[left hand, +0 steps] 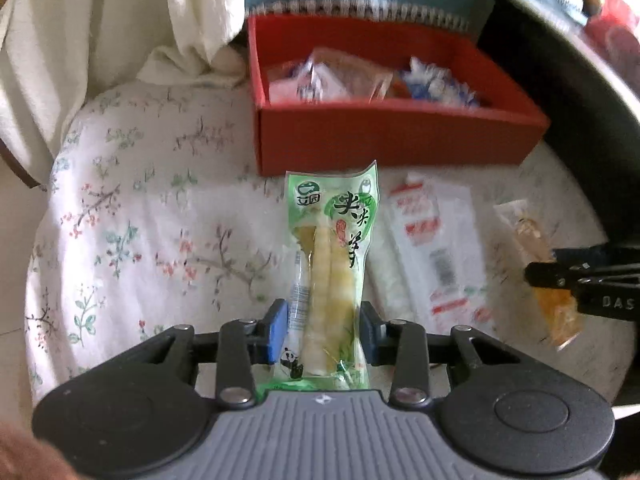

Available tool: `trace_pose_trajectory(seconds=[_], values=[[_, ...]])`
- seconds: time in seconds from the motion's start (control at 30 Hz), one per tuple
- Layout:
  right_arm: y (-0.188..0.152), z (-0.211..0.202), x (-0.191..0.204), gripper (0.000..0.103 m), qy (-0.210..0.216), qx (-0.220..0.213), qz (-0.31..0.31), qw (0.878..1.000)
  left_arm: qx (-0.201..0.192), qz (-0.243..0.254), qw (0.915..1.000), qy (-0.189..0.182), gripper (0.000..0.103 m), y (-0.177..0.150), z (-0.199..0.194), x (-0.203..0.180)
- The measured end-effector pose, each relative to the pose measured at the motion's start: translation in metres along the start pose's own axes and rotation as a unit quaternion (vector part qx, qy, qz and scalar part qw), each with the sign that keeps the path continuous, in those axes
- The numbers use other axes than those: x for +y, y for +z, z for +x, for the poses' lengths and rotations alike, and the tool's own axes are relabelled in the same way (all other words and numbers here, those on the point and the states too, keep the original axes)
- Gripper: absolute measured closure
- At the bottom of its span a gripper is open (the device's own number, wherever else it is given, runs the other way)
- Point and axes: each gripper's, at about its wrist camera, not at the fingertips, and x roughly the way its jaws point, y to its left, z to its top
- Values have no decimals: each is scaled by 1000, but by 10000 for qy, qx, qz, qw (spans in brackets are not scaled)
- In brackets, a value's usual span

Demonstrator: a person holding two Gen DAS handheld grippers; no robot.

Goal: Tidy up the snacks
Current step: 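Lift both held packets and carry them over the red box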

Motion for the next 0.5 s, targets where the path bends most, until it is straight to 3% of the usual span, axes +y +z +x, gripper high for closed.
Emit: trace_pose_trajectory(seconds=[0.2,0.5], values=[[12,-24,-8,62,264,-472,329,9980,-310,-132,9992,-234,72,6,-16,1],[25,-33,-9,62,388,-809,489,9948,-567,-155,9979,-257,72,16,-22,-6]])
